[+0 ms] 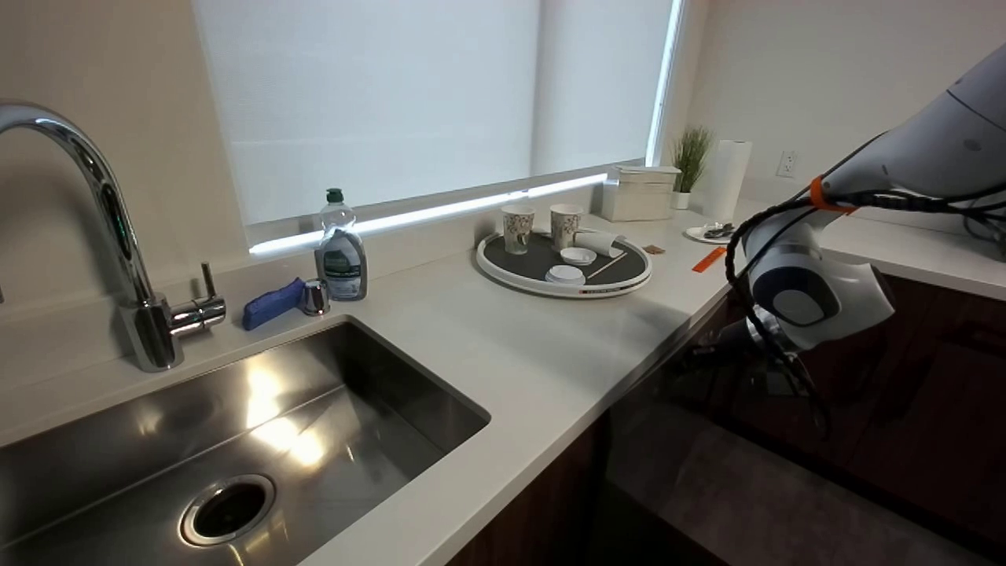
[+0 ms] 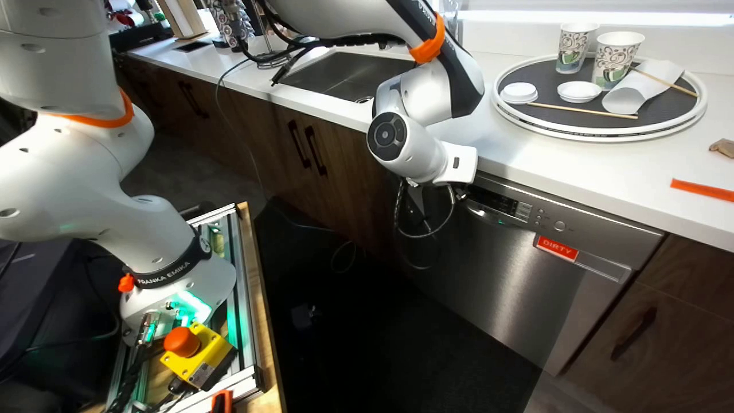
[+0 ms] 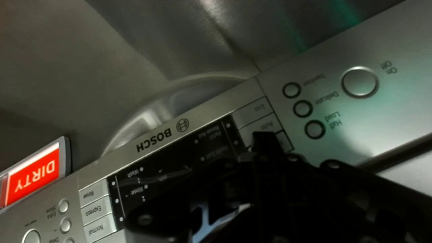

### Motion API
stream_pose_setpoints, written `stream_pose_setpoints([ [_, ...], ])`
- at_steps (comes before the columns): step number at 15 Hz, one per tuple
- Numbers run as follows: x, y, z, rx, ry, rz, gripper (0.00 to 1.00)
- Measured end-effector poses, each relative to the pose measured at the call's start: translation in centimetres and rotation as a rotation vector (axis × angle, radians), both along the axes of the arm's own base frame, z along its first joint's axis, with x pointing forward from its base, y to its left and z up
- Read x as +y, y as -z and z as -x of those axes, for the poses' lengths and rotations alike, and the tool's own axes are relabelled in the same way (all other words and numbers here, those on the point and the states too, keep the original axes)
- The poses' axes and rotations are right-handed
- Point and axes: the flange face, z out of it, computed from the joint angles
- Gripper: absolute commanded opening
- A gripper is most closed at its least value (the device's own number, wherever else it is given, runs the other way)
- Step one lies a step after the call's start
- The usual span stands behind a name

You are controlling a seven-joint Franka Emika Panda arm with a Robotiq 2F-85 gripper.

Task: Turn the switch on the dishwasher

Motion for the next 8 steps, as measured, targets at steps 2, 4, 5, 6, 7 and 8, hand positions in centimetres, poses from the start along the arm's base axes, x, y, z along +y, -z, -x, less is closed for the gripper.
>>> stream_pose_setpoints([
  [2, -0.01, 0.01, 0.02, 0.000, -0.001, 0.000, 0.00],
  [4, -0.05, -0.01, -0.01, 0.001, -0.008, 0.002, 0.00],
  [5, -0.09, -0.04, -0.05, 0.003, -0.013, 0.003, 0.00],
  [6, -0.15, -0.07, -0.09, 0.006, -0.018, 0.004, 0.00],
  [7, -0.20, -0.12, -0.15, 0.010, -0.024, 0.005, 0.00],
  [8, -0.25, -0.18, -0.23, 0.017, -0.029, 0.005, 0.00],
])
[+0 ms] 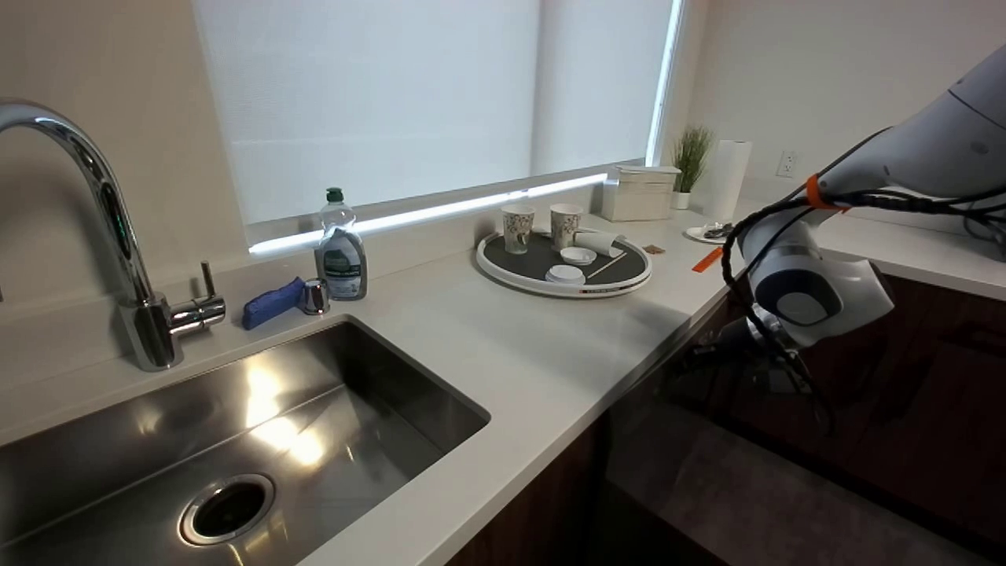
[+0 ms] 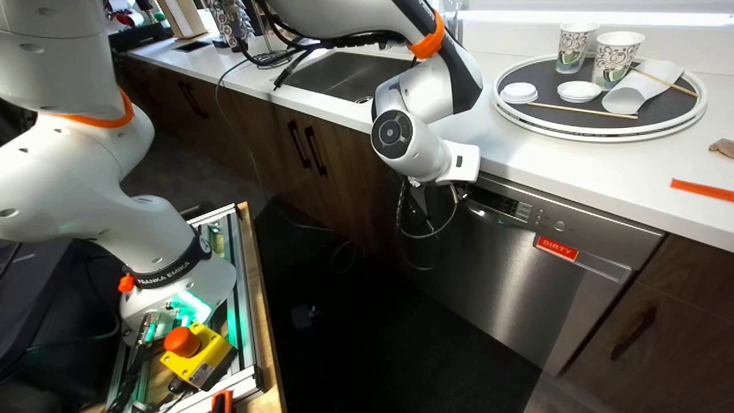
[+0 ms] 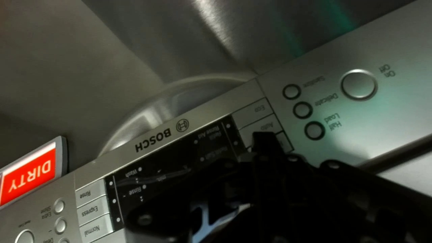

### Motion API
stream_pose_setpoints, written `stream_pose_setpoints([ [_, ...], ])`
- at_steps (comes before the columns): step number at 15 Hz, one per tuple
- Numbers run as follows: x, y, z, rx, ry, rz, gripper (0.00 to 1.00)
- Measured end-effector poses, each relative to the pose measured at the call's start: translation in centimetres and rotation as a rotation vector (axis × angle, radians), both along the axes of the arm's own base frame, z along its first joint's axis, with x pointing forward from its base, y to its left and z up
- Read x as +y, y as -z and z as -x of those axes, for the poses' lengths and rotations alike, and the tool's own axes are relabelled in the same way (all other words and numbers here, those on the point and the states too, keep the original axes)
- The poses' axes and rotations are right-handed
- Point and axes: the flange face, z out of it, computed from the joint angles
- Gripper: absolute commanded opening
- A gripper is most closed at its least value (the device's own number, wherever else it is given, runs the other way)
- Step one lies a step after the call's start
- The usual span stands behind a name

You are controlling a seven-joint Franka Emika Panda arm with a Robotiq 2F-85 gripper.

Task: Turn the switch on the dishwasher

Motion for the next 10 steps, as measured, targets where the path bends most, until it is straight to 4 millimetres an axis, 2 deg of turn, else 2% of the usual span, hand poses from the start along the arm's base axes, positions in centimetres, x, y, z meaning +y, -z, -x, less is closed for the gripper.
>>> stream_pose_setpoints([
  [10, -0.24, -0.11, -0.11, 0.097, -0.016, 0.011, 0.00],
])
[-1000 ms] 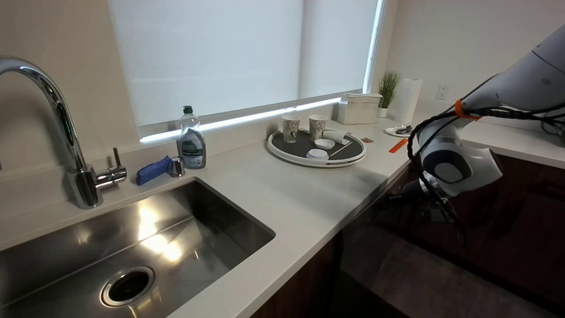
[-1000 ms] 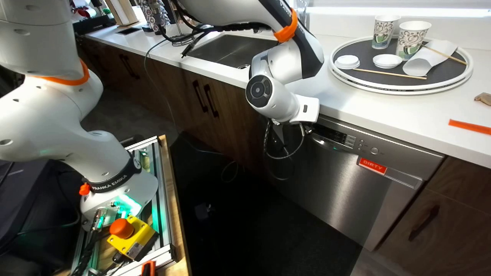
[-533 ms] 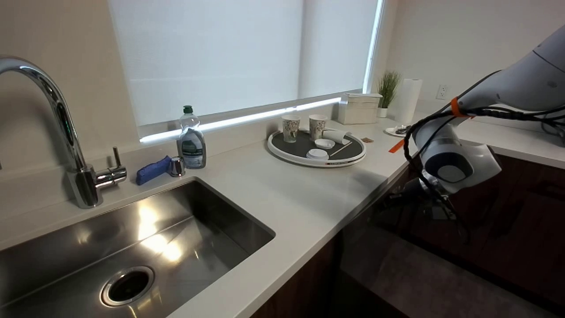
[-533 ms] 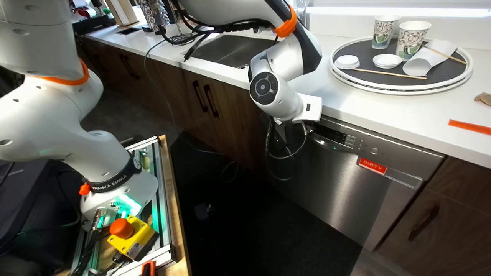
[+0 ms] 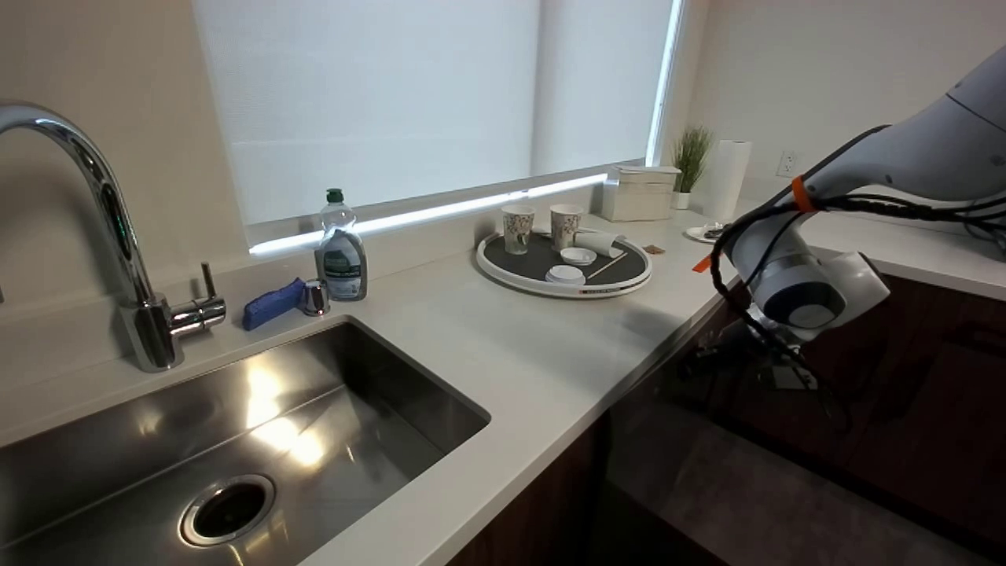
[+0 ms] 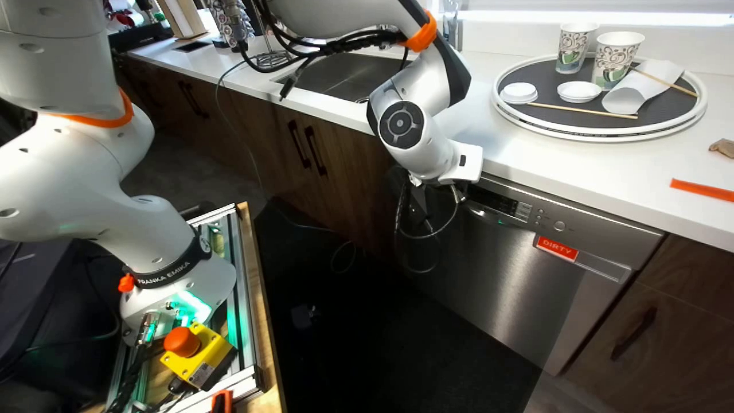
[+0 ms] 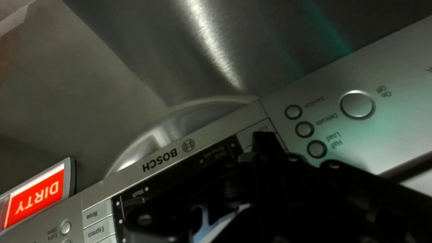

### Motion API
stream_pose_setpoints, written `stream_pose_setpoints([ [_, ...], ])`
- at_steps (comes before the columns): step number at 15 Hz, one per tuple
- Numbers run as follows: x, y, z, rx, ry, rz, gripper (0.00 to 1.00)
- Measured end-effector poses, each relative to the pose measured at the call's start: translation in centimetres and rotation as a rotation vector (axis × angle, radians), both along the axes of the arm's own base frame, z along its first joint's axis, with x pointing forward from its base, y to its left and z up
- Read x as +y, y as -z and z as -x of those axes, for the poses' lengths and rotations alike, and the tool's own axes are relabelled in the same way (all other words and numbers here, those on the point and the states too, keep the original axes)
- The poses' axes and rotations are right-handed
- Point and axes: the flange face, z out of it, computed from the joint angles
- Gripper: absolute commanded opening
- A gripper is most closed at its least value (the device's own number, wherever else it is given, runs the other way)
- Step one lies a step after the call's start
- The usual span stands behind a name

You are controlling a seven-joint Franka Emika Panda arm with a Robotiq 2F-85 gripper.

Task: Turn the switch on the dishwasher

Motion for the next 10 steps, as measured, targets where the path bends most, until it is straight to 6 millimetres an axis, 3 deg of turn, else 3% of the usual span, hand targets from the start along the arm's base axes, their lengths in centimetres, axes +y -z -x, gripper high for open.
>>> stream_pose_setpoints([
  [4, 0.0, 0.2, 1.0, 0.051, -0.024, 0.024, 0.00],
  [10, -0.2, 0.8, 4.1, 0.169, -0.053, 0.108, 0.01],
])
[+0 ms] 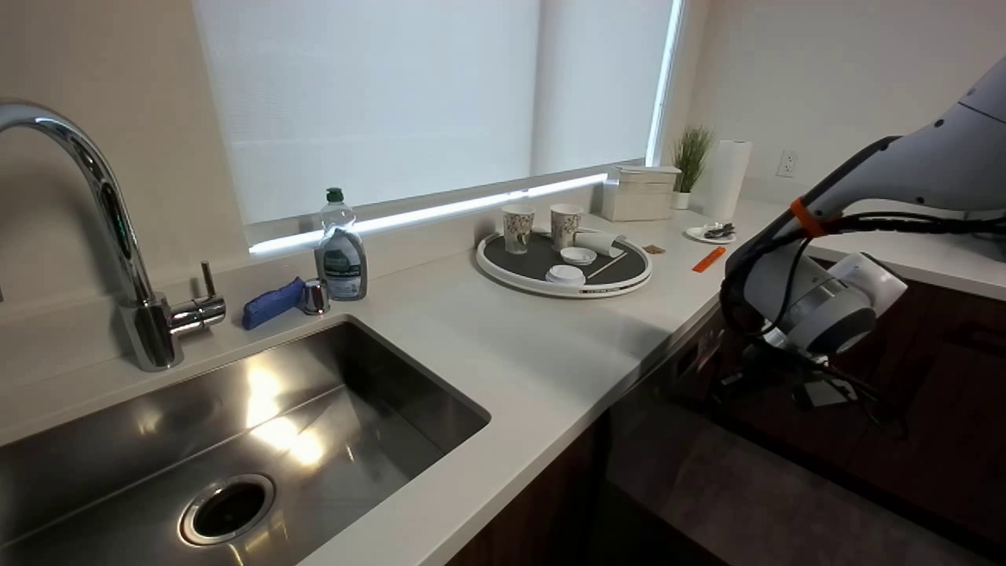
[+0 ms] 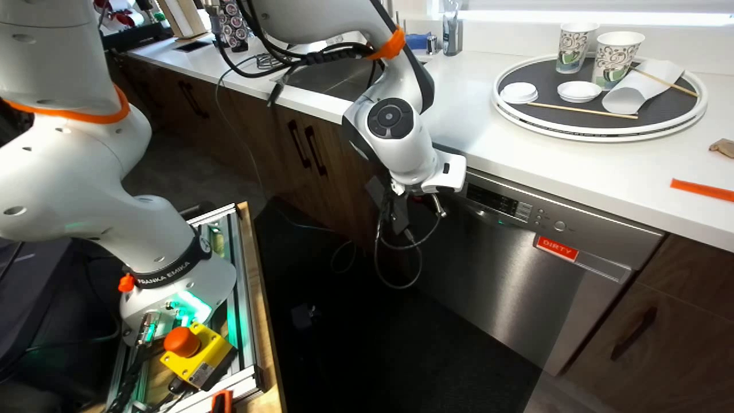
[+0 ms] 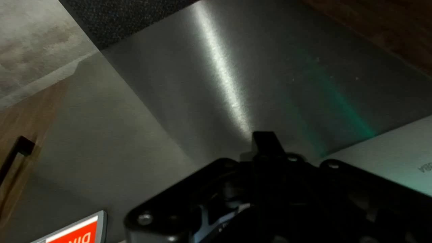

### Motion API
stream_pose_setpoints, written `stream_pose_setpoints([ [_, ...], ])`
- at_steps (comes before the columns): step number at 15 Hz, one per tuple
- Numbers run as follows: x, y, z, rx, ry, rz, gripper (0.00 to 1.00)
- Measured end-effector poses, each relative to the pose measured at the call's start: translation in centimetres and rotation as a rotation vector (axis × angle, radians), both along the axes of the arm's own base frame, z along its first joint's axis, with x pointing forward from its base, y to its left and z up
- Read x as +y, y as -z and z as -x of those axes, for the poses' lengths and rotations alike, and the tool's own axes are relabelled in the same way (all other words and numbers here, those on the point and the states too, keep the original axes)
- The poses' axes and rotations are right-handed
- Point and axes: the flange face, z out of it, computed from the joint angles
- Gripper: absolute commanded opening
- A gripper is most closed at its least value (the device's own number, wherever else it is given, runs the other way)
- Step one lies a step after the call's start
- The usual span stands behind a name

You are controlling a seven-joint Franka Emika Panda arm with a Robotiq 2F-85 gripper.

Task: Turn the switch on the dishwasher

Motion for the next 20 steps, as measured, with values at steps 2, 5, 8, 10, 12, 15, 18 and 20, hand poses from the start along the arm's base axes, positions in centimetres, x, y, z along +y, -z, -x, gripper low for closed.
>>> stream_pose_setpoints([
  [2, -0.1, 0.1, 0.9, 0.033, -0.009, 0.023, 0.28],
  [5, -0.4, -0.2, 2.0, 0.068, -0.020, 0.059, 0.49],
  [8, -0.6, -0.9, 2.8, 0.087, -0.028, 0.091, 0.71],
  [10, -0.6, -1.4, 3.3, 0.094, -0.033, 0.108, 0.86],
  [12, -0.4, -2.0, 3.7, 0.098, -0.038, 0.122, 1.00],
  [15, 0.0, -2.5, 4.4, 0.109, -0.045, 0.140, 1.00],
  [18, 0.5, -2.9, 5.2, 0.119, -0.052, 0.158, 1.00],
  [20, 1.0, -3.3, 5.7, 0.113, -0.051, 0.179, 0.99],
])
